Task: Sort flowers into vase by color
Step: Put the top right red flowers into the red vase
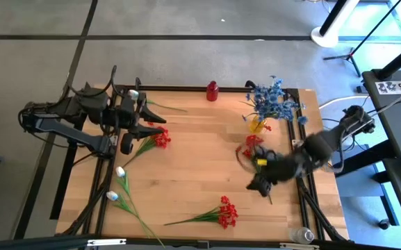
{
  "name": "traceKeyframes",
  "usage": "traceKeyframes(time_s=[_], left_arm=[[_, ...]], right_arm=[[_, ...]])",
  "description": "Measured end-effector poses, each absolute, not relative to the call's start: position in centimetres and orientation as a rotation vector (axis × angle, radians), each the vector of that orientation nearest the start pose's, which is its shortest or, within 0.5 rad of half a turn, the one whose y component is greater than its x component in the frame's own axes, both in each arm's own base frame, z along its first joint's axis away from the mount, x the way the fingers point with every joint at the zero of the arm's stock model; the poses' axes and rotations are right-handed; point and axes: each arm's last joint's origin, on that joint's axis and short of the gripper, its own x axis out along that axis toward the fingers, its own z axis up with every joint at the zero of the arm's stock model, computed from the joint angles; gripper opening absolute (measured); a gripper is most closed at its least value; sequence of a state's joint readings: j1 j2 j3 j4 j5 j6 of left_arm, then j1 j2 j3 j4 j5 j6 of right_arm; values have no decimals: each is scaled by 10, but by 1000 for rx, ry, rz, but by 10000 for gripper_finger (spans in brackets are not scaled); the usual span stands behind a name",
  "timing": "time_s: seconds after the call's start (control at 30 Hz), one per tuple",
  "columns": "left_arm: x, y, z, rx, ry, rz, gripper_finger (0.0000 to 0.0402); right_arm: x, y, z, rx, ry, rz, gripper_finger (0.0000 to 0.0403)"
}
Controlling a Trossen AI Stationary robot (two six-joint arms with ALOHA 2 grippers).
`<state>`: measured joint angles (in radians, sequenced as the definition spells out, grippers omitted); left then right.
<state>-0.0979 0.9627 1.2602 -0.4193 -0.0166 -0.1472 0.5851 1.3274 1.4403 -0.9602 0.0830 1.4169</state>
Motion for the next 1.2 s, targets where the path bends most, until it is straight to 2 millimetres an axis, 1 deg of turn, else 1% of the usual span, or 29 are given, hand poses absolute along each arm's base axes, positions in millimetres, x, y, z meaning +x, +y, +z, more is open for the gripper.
traceKeyframes(time_s=[0.1, 0.17, 0.27, 0.4, 0.5, 0.57, 0.67, 0.77, 0.83, 0.9, 0.97, 1.07, 1.13, 1.2], left_arm=[[180, -22, 435, -188, 158, -81, 149], [182, -26, 434, -230, 169, -94, 149], [186, -36, 431, -301, 194, -104, 149], [198, -54, 422, -340, 235, -66, 149], [210, -68, 416, -366, 249, -71, 149], [217, -78, 415, -373, 230, -100, 149], [225, -89, 419, -391, 163, -148, 149], [226, -92, 424, -390, 113, -169, 149], [227, -92, 428, -382, 65, -178, 149], [226, -93, 436, -371, -16, -203, 149], [223, -94, 446, -355, -105, -258, 149], [221, -95, 456, -322, -213, -320, 149], [222, -91, 458, -288, -240, -302, 149], [225, -84, 458, -267, -244, -244, 149]], right_arm=[[206, 152, 351, 1027, 1066, -429, 197], [202, 158, 330, 1021, 1122, -599, 197], [200, 159, 298, 985, 1175, -728, 198], [198, 147, 249, 926, 1128, -856, 212], [197, 132, 211, 928, 1121, -923, 241], [198, 122, 189, 905, 1090, -911, 266], [194, 106, 163, 845, 1052, -948, 292], [188, 91, 145, 802, 1072, -1009, 295], [184, 85, 137, 764, 1092, -1012, 286], [185, 82, 130, 767, 1079, -977, 270], [184, 80, 126, 766, 1072, -954, 248], [185, 80, 125, 758, 1038, -952, 205], [187, 81, 127, 763, 1028, -947, 170], [190, 83, 130, 757, 1026, -928, 132]])
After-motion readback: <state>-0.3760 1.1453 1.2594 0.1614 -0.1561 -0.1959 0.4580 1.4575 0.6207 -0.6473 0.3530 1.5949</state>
